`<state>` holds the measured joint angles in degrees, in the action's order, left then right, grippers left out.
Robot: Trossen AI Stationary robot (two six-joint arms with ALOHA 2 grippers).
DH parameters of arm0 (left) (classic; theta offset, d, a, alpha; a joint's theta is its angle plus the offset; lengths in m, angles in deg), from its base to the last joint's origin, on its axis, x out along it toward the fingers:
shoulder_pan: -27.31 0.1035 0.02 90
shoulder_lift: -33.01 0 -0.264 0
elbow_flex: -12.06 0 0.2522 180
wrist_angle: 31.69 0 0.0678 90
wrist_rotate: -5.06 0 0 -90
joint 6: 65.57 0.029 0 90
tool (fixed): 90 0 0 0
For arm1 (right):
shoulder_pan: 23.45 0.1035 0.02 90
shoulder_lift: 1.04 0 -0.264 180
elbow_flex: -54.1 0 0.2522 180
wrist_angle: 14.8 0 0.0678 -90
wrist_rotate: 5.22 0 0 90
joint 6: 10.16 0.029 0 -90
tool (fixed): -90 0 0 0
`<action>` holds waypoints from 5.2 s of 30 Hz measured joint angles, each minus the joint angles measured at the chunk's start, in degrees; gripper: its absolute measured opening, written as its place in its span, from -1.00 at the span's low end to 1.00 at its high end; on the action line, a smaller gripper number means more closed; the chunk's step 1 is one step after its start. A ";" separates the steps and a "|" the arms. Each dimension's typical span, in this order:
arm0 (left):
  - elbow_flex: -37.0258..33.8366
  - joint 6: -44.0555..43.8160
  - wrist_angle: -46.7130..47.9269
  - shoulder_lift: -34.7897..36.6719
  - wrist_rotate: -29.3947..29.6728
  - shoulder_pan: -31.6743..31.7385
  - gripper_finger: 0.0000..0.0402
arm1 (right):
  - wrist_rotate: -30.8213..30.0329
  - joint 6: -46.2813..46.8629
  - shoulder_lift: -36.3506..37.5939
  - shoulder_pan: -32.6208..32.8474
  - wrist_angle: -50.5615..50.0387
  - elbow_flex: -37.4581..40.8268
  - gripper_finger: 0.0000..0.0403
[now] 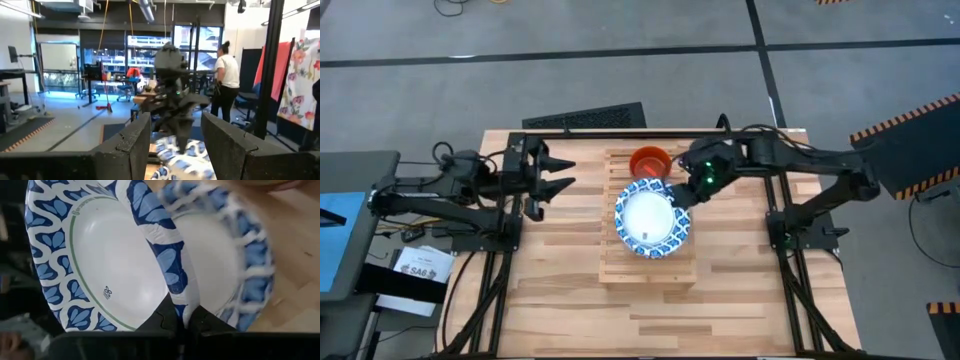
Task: Place and stack bowls onto a shelf
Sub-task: Stack the white patterned bowl on top of the white patterned bowl on the shelf, then return to Home Position
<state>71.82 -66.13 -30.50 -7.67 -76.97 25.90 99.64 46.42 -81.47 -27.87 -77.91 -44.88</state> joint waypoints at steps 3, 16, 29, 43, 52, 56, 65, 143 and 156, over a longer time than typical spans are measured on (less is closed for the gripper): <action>0.00 -1.03 3.37 2.07 -0.10 0.00 -0.21 | 0.99 0.68 -1.47 -1.35 -2.16 -0.01 -0.88; 0.00 -2.37 10.69 5.96 -0.17 0.00 -0.21 | 3.15 2.06 -2.39 -1.62 -3.61 -0.01 -0.72; 0.00 -1.77 10.74 5.94 -2.80 0.00 -0.21 | 3.15 4.02 -1.80 -1.51 -3.15 -0.03 -0.28; -0.04 -1.46 11.19 6.88 -2.80 0.00 -0.21 | -5.28 -1.18 5.77 2.18 -25.34 0.01 0.22; -0.04 -1.98 13.06 6.20 -1.63 0.00 -0.21 | -10.76 9.43 15.60 13.79 -23.69 11.93 0.21; -0.04 -4.61 12.76 4.62 -1.62 0.00 -0.21 | -14.75 10.82 20.78 17.83 -16.12 19.19 0.21; -0.04 -6.87 10.04 0.55 1.78 -0.02 -0.21 | -30.32 -5.96 27.49 17.98 5.15 24.34 0.21; -45.35 -13.63 9.69 39.88 2.54 0.31 -1.00 | -17.75 -32.31 57.70 9.22 45.78 61.24 -0.91; -45.35 -13.63 9.65 39.88 2.53 0.31 -1.00 | -19.22 -31.57 74.03 9.55 51.07 77.25 -0.91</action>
<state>26.47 -79.77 -20.85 32.21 -74.44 26.21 80.41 14.85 -7.44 -18.32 -26.84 32.37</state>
